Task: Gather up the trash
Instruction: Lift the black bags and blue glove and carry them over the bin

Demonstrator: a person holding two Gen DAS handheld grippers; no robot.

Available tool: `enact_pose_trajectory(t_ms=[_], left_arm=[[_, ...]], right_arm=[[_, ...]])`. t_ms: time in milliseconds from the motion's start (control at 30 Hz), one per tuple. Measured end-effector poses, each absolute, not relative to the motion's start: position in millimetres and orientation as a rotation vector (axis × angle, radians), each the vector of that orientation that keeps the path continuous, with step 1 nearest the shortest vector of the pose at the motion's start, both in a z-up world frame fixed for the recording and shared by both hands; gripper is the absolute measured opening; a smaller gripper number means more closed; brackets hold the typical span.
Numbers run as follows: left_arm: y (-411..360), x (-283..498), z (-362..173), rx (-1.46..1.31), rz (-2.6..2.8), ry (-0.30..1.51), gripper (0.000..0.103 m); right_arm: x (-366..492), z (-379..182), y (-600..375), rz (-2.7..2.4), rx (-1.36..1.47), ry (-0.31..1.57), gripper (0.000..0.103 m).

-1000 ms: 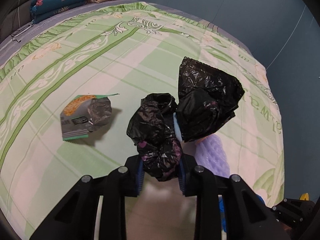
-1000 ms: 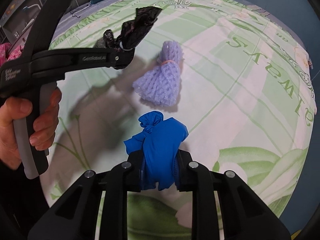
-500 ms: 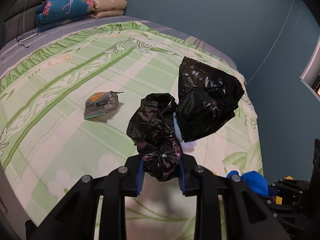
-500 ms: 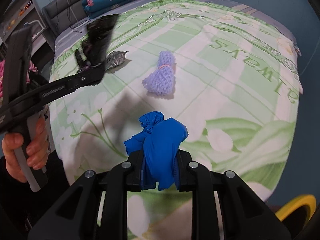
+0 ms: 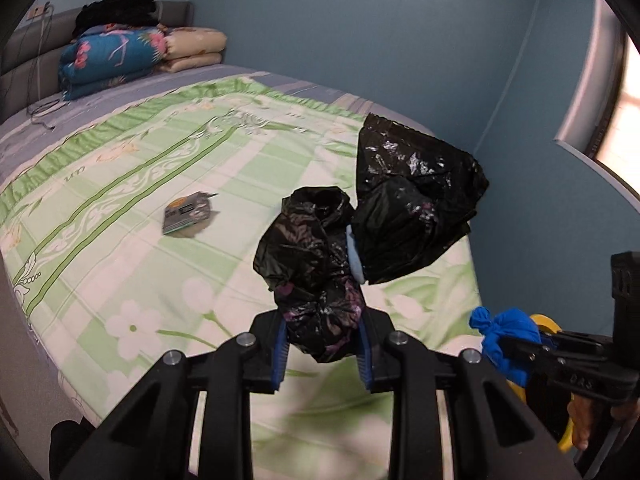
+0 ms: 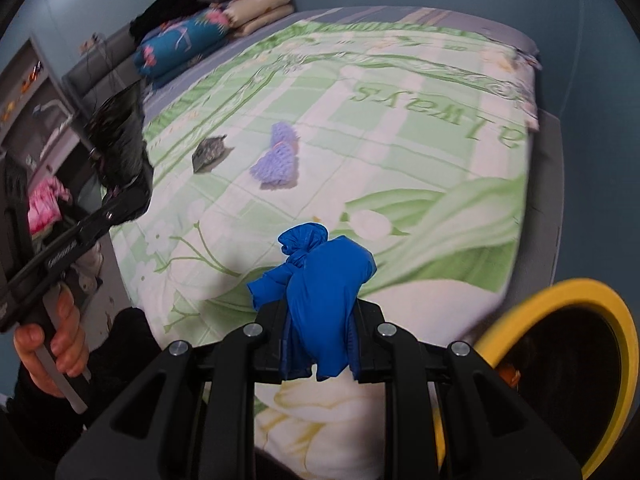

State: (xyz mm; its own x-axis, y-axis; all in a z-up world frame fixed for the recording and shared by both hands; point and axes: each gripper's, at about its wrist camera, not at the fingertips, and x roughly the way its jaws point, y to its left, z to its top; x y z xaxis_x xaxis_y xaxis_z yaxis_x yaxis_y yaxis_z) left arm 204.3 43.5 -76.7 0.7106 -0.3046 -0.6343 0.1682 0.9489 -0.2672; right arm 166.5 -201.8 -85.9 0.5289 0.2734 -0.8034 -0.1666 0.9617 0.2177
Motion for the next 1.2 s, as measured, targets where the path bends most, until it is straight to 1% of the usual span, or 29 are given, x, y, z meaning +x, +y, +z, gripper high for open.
enact_pose_trajectory(t_ms=[433,800,1200], left_arm=[[-29,158,-37,-0.113,-0.43,0.677,0.026],[-81,140,-21,-0.061,-0.532,0.665,0.026],[-142,130,-25,-0.001,-0.644,0.701,0.026]], right_arm=[[123,-52,-272,0.174,0.24,0.858,0.02],[97,-38,-325,0.075,0.317,0.785,0.02],[76,-55,-381,-0.079,0.436,0.819,0.02]])
